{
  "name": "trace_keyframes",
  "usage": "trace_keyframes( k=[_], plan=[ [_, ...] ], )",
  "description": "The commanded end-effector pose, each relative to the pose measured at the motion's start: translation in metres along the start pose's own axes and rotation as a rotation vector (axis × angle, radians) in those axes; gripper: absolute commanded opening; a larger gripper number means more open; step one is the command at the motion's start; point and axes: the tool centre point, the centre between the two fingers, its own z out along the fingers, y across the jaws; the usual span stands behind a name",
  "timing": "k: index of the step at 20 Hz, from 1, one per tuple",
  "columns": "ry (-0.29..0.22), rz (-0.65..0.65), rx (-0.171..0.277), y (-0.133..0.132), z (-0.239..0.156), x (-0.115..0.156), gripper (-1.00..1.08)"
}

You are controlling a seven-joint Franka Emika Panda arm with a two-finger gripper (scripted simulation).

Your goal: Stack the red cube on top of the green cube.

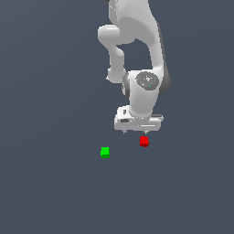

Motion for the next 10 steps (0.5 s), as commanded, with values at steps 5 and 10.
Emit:
trace_keyframes(
  k=[5,10],
  plan=[
    [-0.008,0.034,0.007,-0.042,0.033,-0.001,1.0],
    [-0.011,0.046,0.01,-0.058,0.045,0.0,1.0]
  ],
)
